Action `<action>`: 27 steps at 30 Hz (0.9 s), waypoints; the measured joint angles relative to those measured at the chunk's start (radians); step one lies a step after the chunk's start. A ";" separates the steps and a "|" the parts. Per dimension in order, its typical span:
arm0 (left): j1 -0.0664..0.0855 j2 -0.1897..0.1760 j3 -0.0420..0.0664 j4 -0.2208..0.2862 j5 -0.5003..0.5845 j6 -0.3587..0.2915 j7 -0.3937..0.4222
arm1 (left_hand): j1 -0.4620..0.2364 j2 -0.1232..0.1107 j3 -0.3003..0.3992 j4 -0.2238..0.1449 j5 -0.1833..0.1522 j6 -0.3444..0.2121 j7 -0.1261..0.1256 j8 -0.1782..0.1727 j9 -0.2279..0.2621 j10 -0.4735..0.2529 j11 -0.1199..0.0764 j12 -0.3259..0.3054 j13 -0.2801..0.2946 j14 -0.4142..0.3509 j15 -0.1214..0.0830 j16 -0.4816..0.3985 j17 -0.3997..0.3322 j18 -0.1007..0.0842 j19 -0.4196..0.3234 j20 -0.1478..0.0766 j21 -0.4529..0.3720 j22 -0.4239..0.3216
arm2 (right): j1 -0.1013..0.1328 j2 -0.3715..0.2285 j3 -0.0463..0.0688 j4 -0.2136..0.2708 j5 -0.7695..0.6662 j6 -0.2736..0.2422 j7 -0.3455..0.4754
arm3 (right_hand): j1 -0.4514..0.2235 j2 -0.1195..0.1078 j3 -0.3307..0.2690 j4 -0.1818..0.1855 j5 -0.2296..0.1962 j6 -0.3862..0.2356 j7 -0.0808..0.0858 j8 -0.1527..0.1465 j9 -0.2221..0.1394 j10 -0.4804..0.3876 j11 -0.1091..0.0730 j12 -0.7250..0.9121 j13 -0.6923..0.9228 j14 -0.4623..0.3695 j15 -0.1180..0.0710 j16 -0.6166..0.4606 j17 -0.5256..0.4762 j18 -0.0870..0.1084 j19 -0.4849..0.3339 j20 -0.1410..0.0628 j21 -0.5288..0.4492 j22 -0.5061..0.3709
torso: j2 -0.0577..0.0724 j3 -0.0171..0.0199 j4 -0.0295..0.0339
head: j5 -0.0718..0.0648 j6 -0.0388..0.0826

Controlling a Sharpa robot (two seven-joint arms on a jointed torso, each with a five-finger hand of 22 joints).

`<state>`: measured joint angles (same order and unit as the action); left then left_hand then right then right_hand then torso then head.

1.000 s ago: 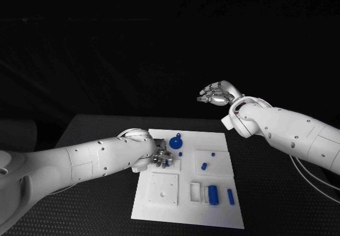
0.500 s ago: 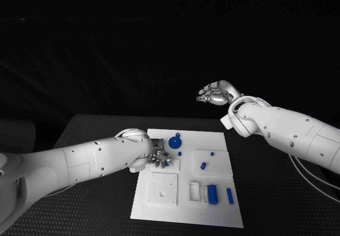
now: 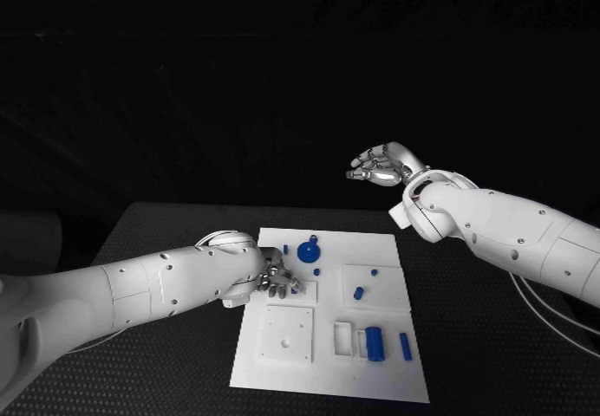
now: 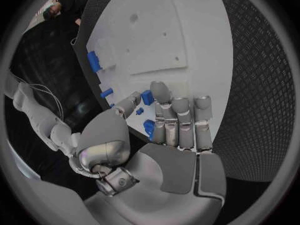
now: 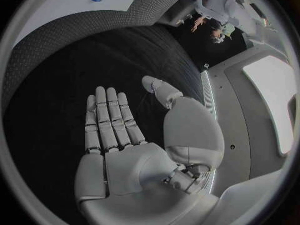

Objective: Assemble the parts on the task board

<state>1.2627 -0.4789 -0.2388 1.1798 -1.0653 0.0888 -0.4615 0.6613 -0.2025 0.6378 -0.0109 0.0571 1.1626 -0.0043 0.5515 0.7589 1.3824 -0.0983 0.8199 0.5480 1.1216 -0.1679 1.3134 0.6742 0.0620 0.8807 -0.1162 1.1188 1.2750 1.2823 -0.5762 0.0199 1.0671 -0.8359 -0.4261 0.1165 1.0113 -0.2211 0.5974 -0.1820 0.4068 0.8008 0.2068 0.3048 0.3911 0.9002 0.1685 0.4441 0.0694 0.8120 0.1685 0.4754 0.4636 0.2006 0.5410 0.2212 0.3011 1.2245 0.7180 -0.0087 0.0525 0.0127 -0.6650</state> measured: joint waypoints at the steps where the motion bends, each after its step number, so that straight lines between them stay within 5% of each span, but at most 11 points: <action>1: 0.000 -0.003 0.000 0.002 0.000 -0.002 0.000 | 0.005 -0.006 0.001 0.011 0.000 0.000 0.000 0.000 0.003 0.000 0.000 0.003 -0.001 0.000 0.000 0.004 0.000 0.000 0.000 0.000 0.000 -0.001 | 0.000 0.000 0.000 0.000 0.000 0.000 0.000 | 0.000 0.000 0.000 0.000 0.000 -0.003 -0.003 0.000 -0.001 -0.003 0.003 0.000 0.000 -0.002 0.002 0.000 0.000 0.000 0.000 0.000 -0.003 0.001 | 0.000 0.0001 0.0001 | 0.000 0.000; 9: 0.001 -0.044 0.012 0.036 0.010 -0.010 -0.002 | 0.015 -0.053 0.009 0.057 -0.004 -0.004 0.004 -0.006 0.016 -0.007 0.000 0.008 -0.007 -0.003 -0.003 0.007 -0.003 0.000 0.000 0.000 0.000 -0.004 | 0.000 -0.003 0.000 -0.002 0.000 0.000 0.000 | 0.000 0.000 -0.003 0.003 0.004 -0.003 -0.003 0.000 -0.002 -0.003 0.003 -0.004 -0.001 -0.008 0.008 -0.004 -0.002 0.000 -0.007 0.000 -0.007 0.004 | 0.000 0.0003 0.0004 | -0.001 0.004; 12: 0.002 -0.056 0.051 0.045 0.015 -0.006 -0.004 | 0.019 -0.057 0.008 0.065 -0.004 -0.004 0.004 -0.006 0.018 -0.011 0.004 0.008 -0.008 -0.009 -0.005 0.007 -0.004 0.000 -0.004 0.004 0.000 -0.005 | 0.000 -0.005 0.000 -0.003 0.001 0.000 0.000 | 0.000 0.000 -0.003 0.003 0.004 -0.003 -0.003 0.000 -0.002 -0.003 0.003 -0.004 -0.001 -0.008 0.008 -0.004 -0.003 0.000 -0.007 0.000 -0.007 0.004 | -0.001 0.0010 0.0008 | -0.002 0.006; 16: 0.012 -0.067 0.082 0.053 0.032 -0.002 -0.004 | 0.027 -0.062 0.008 0.065 -0.004 -0.014 0.007 -0.014 0.019 -0.019 0.006 0.008 -0.013 -0.017 0.000 0.007 -0.008 0.000 -0.012 0.005 0.000 -0.007 | 0.000 -0.007 0.000 -0.002 0.004 -0.001 0.000 | 0.000 0.000 -0.003 0.003 0.004 -0.003 -0.003 0.000 -0.002 -0.003 0.003 -0.004 -0.001 -0.012 0.011 -0.004 -0.004 0.000 -0.007 0.000 -0.011 0.005 | -0.001 0.0013 0.0010 | -0.001 0.011; 19: 0.020 -0.070 0.098 0.040 0.058 0.000 -0.002 | 0.046 -0.046 -0.005 0.068 -0.004 -0.045 0.019 -0.041 0.013 -0.056 0.013 -0.005 -0.025 -0.044 0.008 -0.009 -0.018 0.000 -0.038 0.009 -0.008 -0.014 | -0.001 -0.008 0.000 0.000 0.008 -0.001 0.000 | 0.000 0.000 -0.003 0.003 0.004 -0.003 -0.003 0.000 -0.002 -0.003 0.003 -0.004 -0.001 -0.016 0.009 -0.004 -0.004 -0.007 -0.011 -0.003 -0.011 0.007 | -0.001 0.0014 0.0006 | 0.000 0.015; 24: 0.031 -0.057 0.108 -0.017 0.096 -0.001 0.003 | 0.079 -0.023 -0.026 0.059 -0.004 -0.101 0.046 -0.091 -0.016 -0.119 0.037 -0.039 -0.048 -0.091 0.034 -0.048 -0.045 0.000 -0.084 0.023 -0.040 -0.029 | -0.001 -0.008 0.000 -0.003 0.011 -0.001 0.000 | 0.000 0.000 -0.003 0.003 0.004 -0.003 -0.003 0.000 -0.002 -0.007 0.007 -0.004 -0.001 -0.016 0.009 -0.004 -0.005 -0.015 -0.014 0.000 -0.015 0.008 | 0.000 0.0014 0.0000 | 0.000 0.024; 27: 0.038 -0.043 0.109 -0.066 0.112 0.000 0.003 | 0.112 0.029 -0.049 0.032 0.006 -0.127 0.059 -0.117 -0.034 -0.132 0.050 -0.046 -0.059 -0.100 0.043 -0.058 -0.059 0.000 -0.091 0.030 -0.048 -0.037 | -0.001 -0.008 0.000 -0.005 0.013 -0.001 0.000 | 0.000 0.000 -0.003 0.003 0.004 -0.003 -0.003 0.000 -0.002 -0.007 0.007 -0.004 -0.001 -0.016 0.009 -0.004 -0.005 -0.015 -0.014 0.000 -0.015 0.008 | 0.001 0.0013 -0.0007 | 0.000 0.028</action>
<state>1.3007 -0.5215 -0.1300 1.1143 -0.9532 0.0884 -0.4583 0.7734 -0.1732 0.5891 0.0211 0.0629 1.0351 0.0544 0.4350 0.7254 1.2503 -0.0483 0.7734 0.4886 1.0212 -0.1252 1.2553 0.6150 0.0619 0.7897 -0.0860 1.0709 1.2379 1.2816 -0.5839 0.0199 1.0623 -0.8229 -0.4272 0.1170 1.0113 -0.2211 0.5948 -0.1793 0.4106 0.7975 0.2037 0.3048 0.3892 0.8935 0.1752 0.4403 0.0687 0.7958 0.1774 0.4714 0.4586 0.1854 0.5267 0.2213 0.2863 1.2325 0.7187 -0.0074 0.0519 0.0124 -0.6366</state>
